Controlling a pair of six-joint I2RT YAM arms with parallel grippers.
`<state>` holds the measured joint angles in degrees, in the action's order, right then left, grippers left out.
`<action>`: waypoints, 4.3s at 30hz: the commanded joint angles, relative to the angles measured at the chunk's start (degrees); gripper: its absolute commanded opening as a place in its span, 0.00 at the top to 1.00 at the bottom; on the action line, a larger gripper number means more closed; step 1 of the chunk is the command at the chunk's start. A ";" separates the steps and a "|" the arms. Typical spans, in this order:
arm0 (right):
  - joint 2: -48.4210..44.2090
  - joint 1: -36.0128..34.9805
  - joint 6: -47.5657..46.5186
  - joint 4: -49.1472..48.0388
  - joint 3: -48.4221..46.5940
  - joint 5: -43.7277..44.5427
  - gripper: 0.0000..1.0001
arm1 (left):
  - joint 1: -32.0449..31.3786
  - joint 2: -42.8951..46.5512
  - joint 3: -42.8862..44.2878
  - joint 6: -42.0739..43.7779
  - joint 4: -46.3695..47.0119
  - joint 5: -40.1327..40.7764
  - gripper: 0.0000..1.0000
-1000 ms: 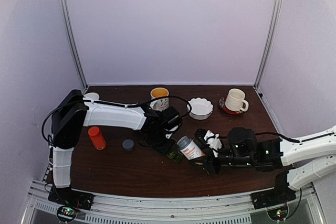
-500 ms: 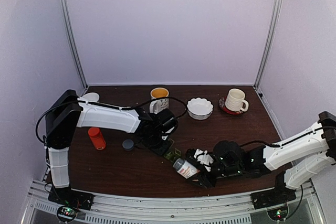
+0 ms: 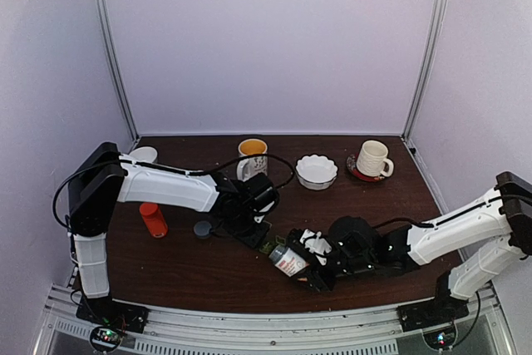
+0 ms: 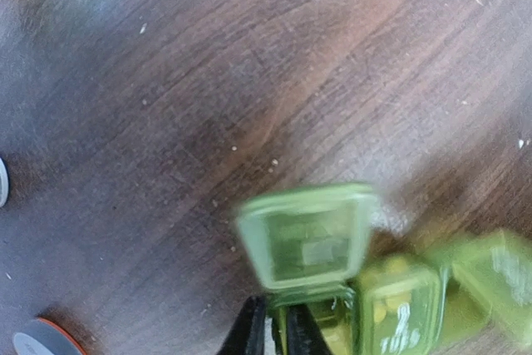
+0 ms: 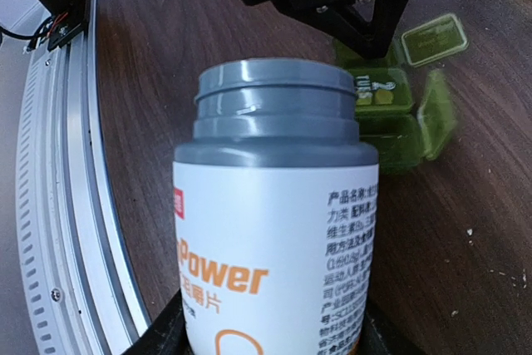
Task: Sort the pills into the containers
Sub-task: Hold the pill container at the center of the board, then pour the pill into the compartment of the pill container.
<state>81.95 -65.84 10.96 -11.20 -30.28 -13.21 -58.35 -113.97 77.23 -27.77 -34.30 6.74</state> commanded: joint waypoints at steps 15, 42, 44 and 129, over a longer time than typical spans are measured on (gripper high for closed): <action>5.10 4.60 2.78 6.06 -5.44 -9.15 1.00 | -0.14 1.21 -0.41 3.33 2.55 -2.06 1.00; 6.41 9.92 9.09 15.02 -11.11 -19.49 1.00 | -0.83 1.52 -0.69 3.69 3.06 -0.26 1.00; 6.99 10.07 9.09 15.45 -11.26 -19.49 1.00 | -0.88 1.55 -0.68 3.69 3.05 -0.09 1.00; 13.17 13.72 15.19 19.02 -15.21 -28.00 1.00 | -2.17 0.69 0.56 3.95 2.30 2.13 1.00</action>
<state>92.53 -52.58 24.60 10.59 -45.89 -40.21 -60.14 -113.97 77.14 -24.34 -32.99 8.82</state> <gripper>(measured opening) 0.521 0.029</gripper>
